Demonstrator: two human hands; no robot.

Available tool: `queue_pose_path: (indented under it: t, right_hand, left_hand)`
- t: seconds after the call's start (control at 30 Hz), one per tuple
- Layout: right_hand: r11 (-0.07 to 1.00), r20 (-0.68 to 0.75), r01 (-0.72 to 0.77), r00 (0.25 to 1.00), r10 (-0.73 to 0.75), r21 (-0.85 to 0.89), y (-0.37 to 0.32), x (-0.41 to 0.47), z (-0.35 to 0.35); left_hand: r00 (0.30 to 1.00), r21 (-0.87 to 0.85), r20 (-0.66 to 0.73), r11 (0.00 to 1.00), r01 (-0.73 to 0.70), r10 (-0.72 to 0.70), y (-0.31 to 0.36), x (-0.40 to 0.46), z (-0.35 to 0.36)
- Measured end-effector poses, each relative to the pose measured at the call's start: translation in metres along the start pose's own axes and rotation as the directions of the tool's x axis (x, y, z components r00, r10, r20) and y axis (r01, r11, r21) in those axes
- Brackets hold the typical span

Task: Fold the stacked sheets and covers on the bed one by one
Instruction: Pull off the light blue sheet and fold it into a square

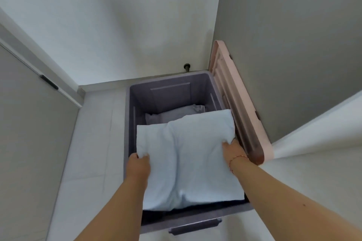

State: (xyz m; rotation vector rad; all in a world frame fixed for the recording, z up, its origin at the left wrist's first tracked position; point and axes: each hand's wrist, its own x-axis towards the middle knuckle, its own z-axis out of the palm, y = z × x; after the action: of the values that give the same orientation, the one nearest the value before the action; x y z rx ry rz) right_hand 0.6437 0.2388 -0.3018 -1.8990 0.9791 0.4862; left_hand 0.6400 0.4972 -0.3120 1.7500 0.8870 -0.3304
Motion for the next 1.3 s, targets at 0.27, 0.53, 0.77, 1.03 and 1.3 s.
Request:
queue_pose_path:
  t: [0.27, 0.53, 0.77, 1.03, 1.3]
  right_hand:
    - [0.991, 0.000, -0.106, 0.994, 0.106, -0.087, 0.052, 0.079, 0.071]
    - [0.914, 0.097, -0.131, 0.979, 0.181, -0.385, 0.076, 0.128, 0.103]
    - [0.479, 0.179, 0.095, 0.975, 0.132, -0.873, 0.047, 0.122, 0.105]
    - [0.306, 0.248, 0.352, 0.910, -0.331, -0.885, 0.055, 0.132, 0.128]
    - [0.205, 0.425, 0.425, 0.904, -0.046, -0.882, 0.067, 0.179, 0.136]
  left_hand:
    - [0.996, 0.205, -0.032, 0.975, 0.090, -0.085, -0.085, 0.090, 0.052]
    - [0.994, 0.586, -0.022, 0.805, 0.097, -0.104, -0.122, 0.148, 0.081]
    - [0.963, 0.905, -0.063, 0.422, -0.056, 0.264, -0.115, 0.137, 0.100]
    - [0.856, 0.875, 0.366, 0.178, -0.450, 0.365, -0.101, 0.152, 0.108]
    - [0.853, 0.854, 0.506, 0.063, -0.517, 0.129, -0.122, 0.178, 0.116]
